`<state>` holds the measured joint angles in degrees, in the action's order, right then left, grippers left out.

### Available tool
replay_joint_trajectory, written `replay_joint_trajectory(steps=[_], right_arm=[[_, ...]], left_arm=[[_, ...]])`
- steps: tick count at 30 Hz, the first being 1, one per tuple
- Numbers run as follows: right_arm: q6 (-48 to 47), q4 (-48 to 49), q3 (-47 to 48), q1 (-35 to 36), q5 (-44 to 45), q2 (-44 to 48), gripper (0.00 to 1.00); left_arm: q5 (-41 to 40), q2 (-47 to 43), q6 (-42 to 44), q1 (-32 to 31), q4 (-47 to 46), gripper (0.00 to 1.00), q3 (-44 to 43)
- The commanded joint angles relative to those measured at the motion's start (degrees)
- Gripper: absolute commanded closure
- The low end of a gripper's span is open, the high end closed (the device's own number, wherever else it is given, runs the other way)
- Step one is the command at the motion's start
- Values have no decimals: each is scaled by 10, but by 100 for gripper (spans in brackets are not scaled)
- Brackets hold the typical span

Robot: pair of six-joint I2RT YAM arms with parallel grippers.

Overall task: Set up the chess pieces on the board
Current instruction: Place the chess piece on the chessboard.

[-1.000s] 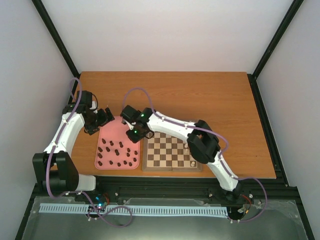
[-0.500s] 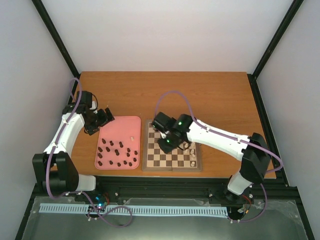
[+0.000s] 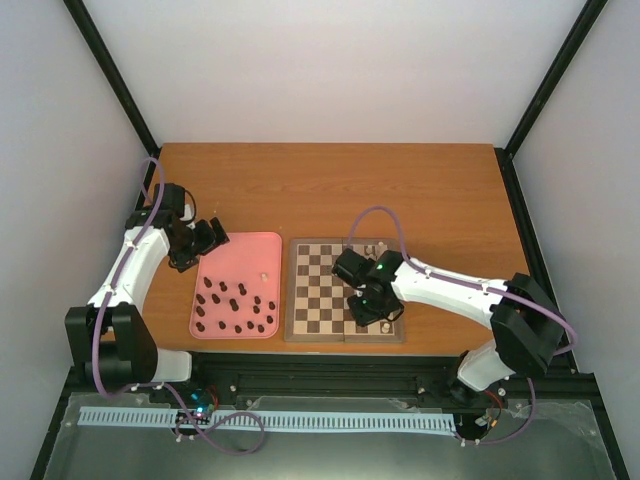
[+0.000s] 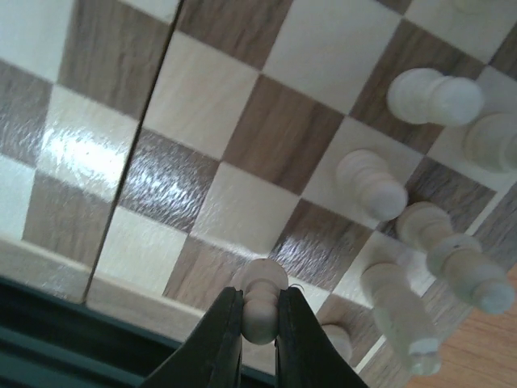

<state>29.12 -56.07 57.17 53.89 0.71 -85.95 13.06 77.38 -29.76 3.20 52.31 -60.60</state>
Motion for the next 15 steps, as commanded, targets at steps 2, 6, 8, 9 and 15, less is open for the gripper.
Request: replay_joint_trajectory(steps=[2, 6, 8, 9, 15], right_arm=[[17, 42, -12, -20, 25, 1, 97], [16, 55, -24, -29, 26, -1, 97], [16, 58, -31, -37, 21, -1, 97], [16, 58, -33, -38, 20, -1, 97], [18, 52, -47, -42, 20, 11, 97]], left_arm=[[-7, -19, 10, -1, 3, 0, -2], [-9, -21, 11, -1, 2, 0, 1], [-9, -21, 9, -1, 2, 0, 2], [-8, -21, 9, -1, 2, 0, 3], [-8, -18, 10, -1, 0, 0, 4]])
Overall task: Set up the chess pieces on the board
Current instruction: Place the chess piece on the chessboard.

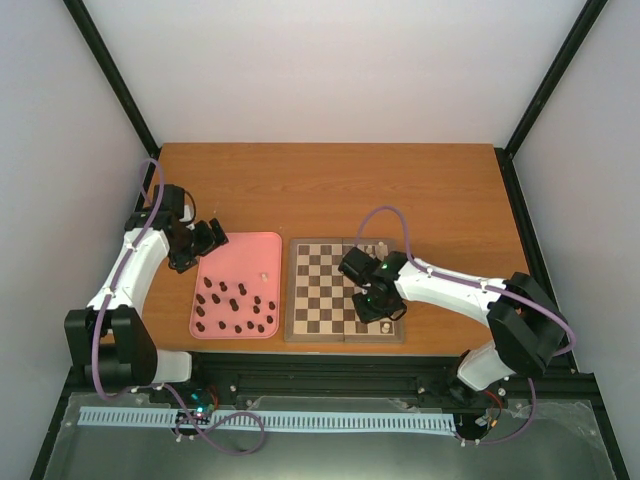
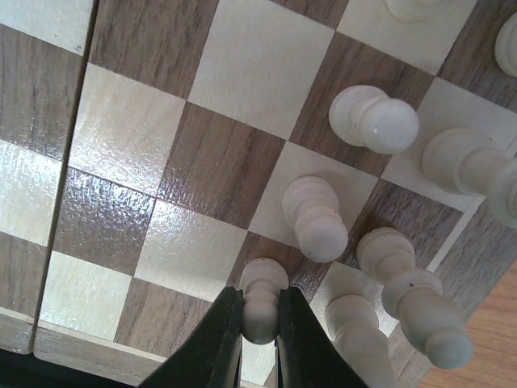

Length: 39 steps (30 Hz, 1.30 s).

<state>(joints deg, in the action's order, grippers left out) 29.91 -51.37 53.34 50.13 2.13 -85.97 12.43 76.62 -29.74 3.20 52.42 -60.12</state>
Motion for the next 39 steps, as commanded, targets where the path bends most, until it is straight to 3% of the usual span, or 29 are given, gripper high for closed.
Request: replay_joint_trajectory(steps=[1, 13, 18, 25, 30, 39], right_arm=[[11, 5, -11, -5, 7, 12, 97], [8, 3, -16, -7, 3, 0, 93], [4, 3, -12, -7, 0, 9, 82], [0, -5, 0, -7, -2, 29, 78], [-8, -16, 33, -7, -9, 47, 75], [-41, -25, 149, 17, -9, 25, 59]], left_arm=[[-1, -9, 9, -1, -2, 0, -1], [-3, -8, 9, -1, -2, 0, 2], [0, -9, 7, -1, -6, 0, 4], [1, -10, 6, -1, -7, 0, 2], [1, -11, 6, -1, -7, 0, 3], [3, -15, 6, -1, -6, 0, 3]])
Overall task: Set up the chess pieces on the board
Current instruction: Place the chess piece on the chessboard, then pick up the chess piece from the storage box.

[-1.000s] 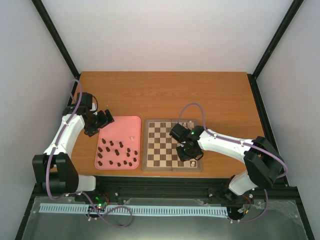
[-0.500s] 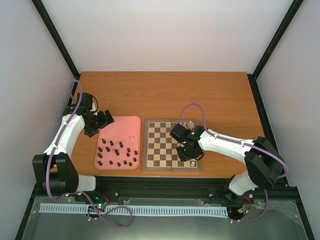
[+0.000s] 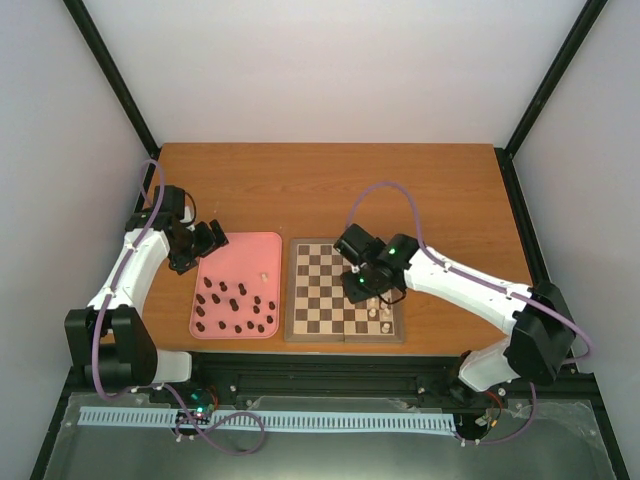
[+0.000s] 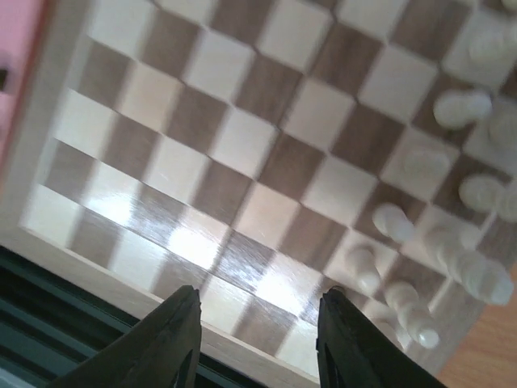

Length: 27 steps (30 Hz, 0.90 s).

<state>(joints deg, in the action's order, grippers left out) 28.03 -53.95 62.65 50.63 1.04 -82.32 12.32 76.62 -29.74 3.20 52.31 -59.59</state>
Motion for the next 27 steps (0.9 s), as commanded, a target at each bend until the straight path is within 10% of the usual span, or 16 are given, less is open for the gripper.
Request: replay_joint_trajectory(steps=[1, 27], right_arm=[[-33, 4, 77, 14, -6, -30, 57], [-135, 33, 555, 65, -106, -532, 56]], left_arm=[[3, -16, 6, -1, -4, 0, -4], [34, -27, 0, -1, 9, 0, -36]])
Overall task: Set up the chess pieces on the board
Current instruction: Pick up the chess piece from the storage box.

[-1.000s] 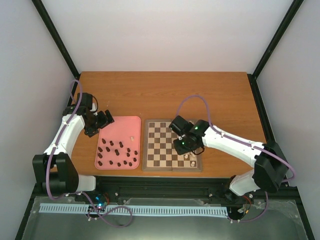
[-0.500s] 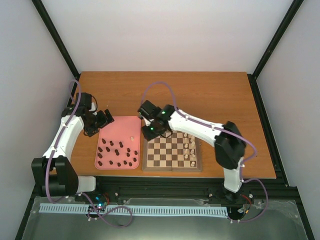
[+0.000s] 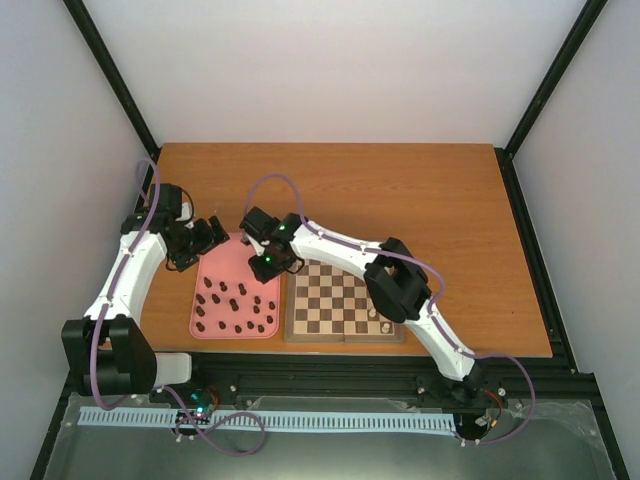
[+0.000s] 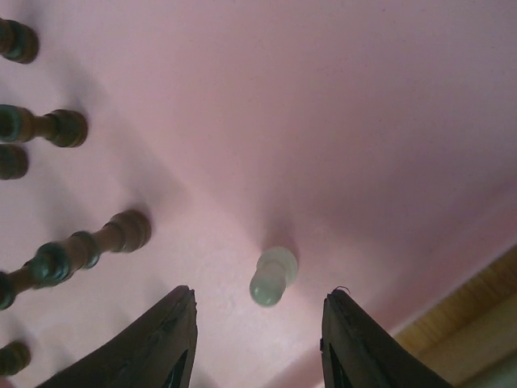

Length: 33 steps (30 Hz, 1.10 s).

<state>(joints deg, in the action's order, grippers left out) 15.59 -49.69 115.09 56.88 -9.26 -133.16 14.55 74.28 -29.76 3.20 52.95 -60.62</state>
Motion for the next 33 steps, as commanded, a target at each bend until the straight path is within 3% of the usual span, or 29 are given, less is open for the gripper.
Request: replay_joint_trajectory(steps=[1, 12, 24, 33], right_arm=[[-12, -12, 37, 2, -4, -29, 57], [-15, -23, 58, 2, 12, -56, 67], [-22, -30, 74, 0, 11, -63, 96], [-25, -29, 37, -1, 60, 40, 97]], left_arm=[[11, -2, 1, -1, 2, 0, -25], [10, -1, 0, -1, 1, 0, -20], [8, -3, -1, -1, 2, 0, -22], [1, -12, 1, -1, 4, 0, -16]])
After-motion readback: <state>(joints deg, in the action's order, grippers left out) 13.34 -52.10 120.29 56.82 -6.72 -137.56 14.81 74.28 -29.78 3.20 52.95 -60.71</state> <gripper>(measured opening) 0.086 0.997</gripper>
